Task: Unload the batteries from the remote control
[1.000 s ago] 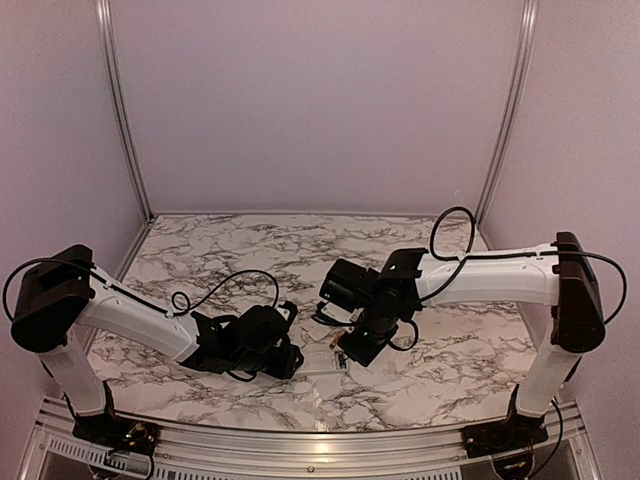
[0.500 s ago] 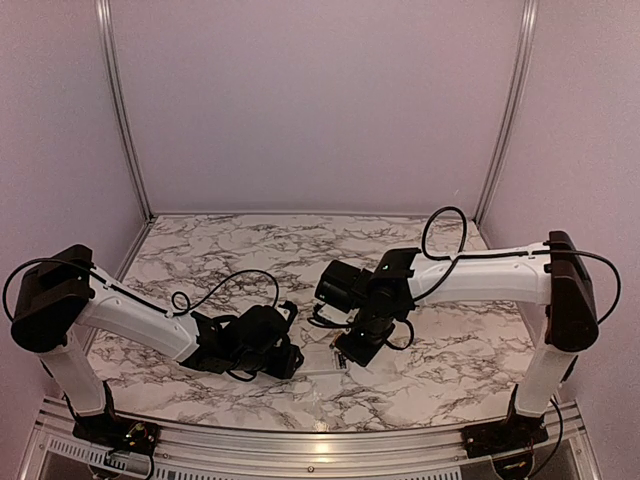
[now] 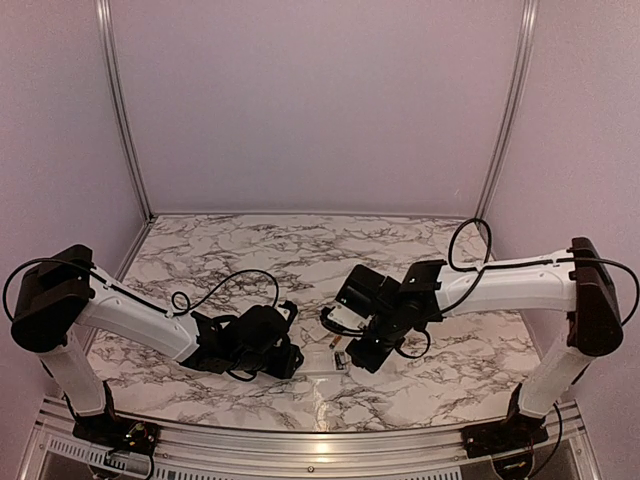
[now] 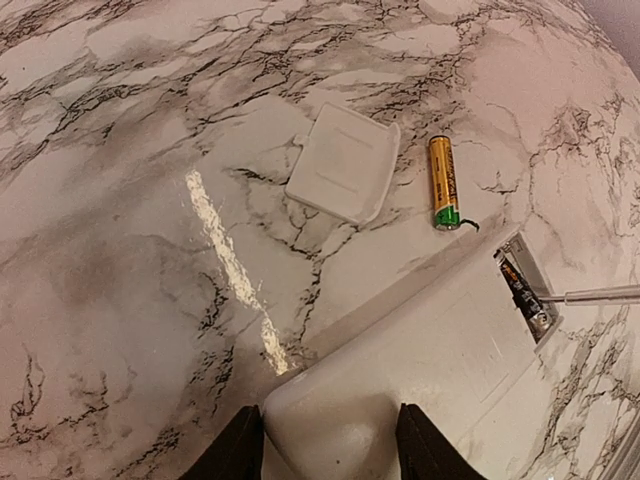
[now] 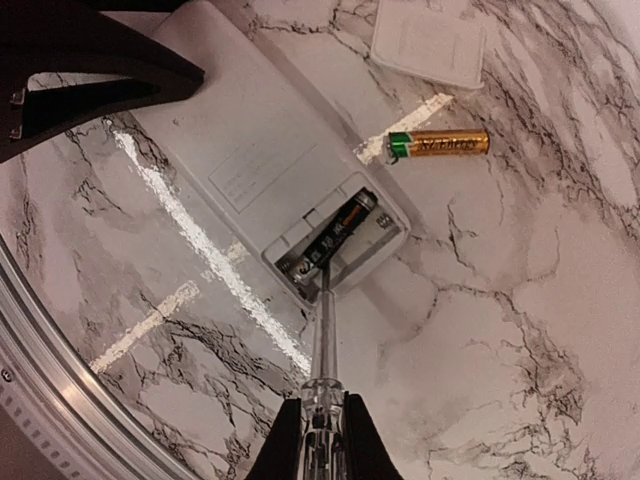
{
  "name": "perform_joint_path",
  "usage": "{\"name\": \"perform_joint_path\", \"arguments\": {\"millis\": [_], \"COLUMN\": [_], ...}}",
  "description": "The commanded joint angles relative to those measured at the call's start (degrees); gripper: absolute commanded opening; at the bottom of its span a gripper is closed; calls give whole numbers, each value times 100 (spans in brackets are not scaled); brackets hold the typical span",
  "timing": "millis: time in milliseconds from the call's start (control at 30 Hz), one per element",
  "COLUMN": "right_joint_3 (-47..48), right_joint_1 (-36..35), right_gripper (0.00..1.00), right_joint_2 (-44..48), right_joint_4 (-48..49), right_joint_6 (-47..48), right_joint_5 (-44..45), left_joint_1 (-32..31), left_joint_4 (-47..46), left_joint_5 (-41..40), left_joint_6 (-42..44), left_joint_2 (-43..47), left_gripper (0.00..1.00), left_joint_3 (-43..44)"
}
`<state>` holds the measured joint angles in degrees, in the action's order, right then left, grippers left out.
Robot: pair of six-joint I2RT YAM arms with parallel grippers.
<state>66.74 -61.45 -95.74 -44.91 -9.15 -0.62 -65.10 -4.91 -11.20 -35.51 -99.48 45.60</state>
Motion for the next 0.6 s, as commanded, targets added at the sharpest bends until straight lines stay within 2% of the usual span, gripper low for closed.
{"name": "perform_joint_path", "arguments": {"millis": [0, 567], "right_joint_3": [-477, -1408], "right_joint_1": [-36, -40], "right_gripper": [0, 0], "right_joint_2": [306, 561], "right_joint_4": [445, 1543], "right_joint_6": [41, -228], "right_joint_5": [-640, -516], "left_joint_1": [-47, -45], "left_joint_4": [317, 252], "left_joint_5": [72, 109], "left_joint_6": [100, 114], "left_joint_2": [-132, -156], "left_gripper": [48, 47], "left_joint_3": [-24, -18]}}
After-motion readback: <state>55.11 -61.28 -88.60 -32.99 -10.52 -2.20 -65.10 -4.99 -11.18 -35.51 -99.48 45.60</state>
